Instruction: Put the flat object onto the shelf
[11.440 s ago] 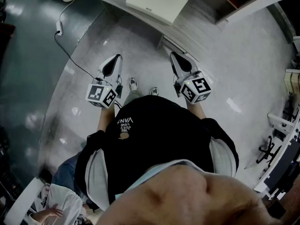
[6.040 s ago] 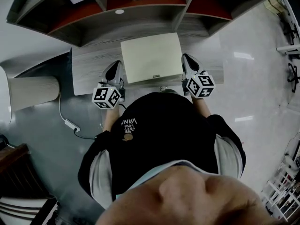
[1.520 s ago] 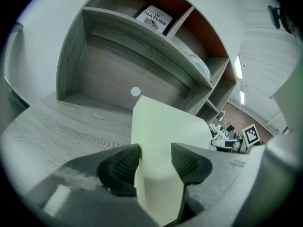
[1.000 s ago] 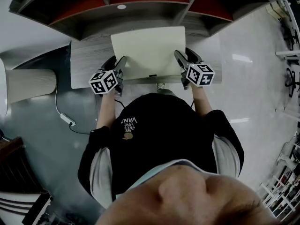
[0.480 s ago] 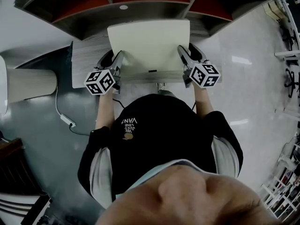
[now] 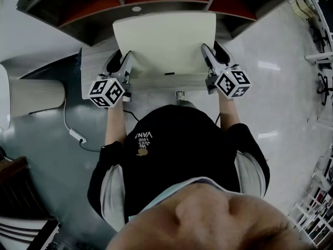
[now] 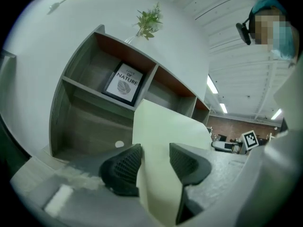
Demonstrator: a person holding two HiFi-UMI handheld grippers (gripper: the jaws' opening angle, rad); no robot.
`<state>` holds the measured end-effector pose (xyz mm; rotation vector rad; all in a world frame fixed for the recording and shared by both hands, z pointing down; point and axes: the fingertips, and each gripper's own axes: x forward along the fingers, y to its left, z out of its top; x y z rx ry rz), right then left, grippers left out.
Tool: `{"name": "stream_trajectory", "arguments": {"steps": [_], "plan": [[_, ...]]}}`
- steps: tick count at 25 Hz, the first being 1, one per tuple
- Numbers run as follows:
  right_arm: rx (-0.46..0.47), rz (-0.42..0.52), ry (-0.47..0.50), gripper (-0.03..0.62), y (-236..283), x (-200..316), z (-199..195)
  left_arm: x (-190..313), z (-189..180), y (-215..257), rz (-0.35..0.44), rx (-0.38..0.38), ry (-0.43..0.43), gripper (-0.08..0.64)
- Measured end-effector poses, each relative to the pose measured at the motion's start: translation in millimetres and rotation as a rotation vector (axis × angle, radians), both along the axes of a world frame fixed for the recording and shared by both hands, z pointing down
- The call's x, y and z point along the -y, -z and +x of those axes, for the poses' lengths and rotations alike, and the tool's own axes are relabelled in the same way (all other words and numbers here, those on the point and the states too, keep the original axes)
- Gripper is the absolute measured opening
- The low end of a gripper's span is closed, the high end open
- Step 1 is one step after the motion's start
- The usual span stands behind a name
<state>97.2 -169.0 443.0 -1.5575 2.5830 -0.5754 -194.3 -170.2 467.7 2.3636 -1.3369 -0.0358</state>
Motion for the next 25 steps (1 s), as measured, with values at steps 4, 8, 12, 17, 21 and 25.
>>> {"name": "stream_trajectory", "arguments": {"steps": [4, 8, 12, 17, 21, 25], "plan": [[0.011, 0.053, -0.004, 0.196, 21, -1, 0, 2, -1, 22, 0.058, 0.001, 0.0, 0.192], [0.015, 0.101, -0.003, 0.193, 40, 0, 0, 3, -2, 43, 0.11, 0.0, -0.002, 0.19], [0.024, 0.138, -0.005, 0.189, 58, 1, 1, 5, -1, 60, 0.153, 0.001, -0.005, 0.187], [0.038, 0.18, -0.003, 0.184, 76, 1, 1, 7, -3, 79, 0.205, 0.006, -0.007, 0.184], [0.042, 0.224, -0.004, 0.181, 95, 1, 4, 8, -1, 100, 0.257, 0.01, -0.012, 0.181], [0.036, 0.264, -0.004, 0.179, 115, 3, 6, 10, 0, 120, 0.305, 0.009, -0.014, 0.181]]}}
